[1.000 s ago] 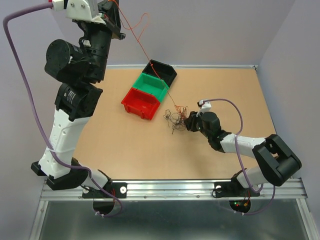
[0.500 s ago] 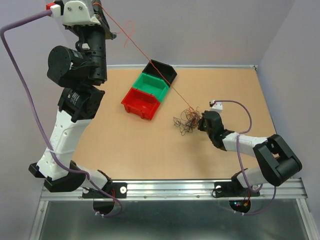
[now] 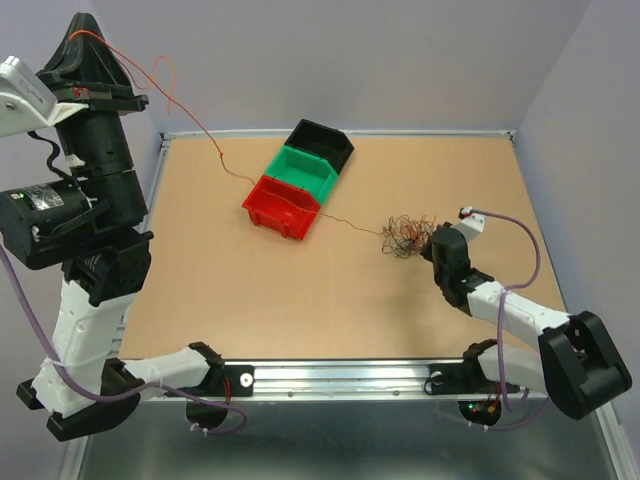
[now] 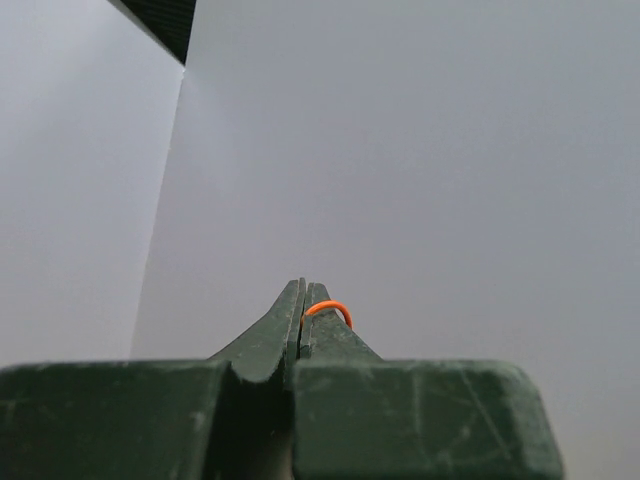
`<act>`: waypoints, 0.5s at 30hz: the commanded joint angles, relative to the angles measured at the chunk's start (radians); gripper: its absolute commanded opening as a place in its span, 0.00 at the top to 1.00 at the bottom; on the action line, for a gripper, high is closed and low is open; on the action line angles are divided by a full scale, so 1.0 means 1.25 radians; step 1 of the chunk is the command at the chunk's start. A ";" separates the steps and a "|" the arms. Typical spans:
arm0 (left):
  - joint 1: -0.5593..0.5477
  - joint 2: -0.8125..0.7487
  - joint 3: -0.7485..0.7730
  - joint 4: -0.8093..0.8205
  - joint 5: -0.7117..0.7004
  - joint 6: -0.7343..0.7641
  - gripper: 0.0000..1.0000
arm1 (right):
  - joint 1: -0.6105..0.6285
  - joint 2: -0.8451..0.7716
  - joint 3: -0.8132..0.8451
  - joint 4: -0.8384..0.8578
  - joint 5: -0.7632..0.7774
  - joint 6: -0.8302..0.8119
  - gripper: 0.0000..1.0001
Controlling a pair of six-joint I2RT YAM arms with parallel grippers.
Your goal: Untangle the cables
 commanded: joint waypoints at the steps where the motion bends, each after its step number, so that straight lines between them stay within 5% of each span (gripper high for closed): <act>1: 0.000 0.020 -0.052 0.021 0.098 -0.045 1.00 | -0.003 -0.065 -0.033 0.003 0.046 0.017 0.92; 3: 0.000 0.036 -0.060 0.013 0.107 -0.055 1.00 | -0.002 -0.085 -0.042 0.003 0.051 0.012 0.88; 7: 0.000 0.029 -0.117 -0.031 0.224 -0.110 1.00 | -0.003 -0.130 -0.055 0.018 -0.048 -0.059 0.35; 8: 0.000 0.026 -0.123 -0.037 0.248 -0.121 1.00 | -0.003 -0.143 -0.059 0.028 -0.079 -0.079 0.30; 15: 0.000 0.026 -0.169 -0.106 0.396 -0.255 1.00 | -0.003 -0.225 -0.104 0.138 -0.387 -0.237 0.21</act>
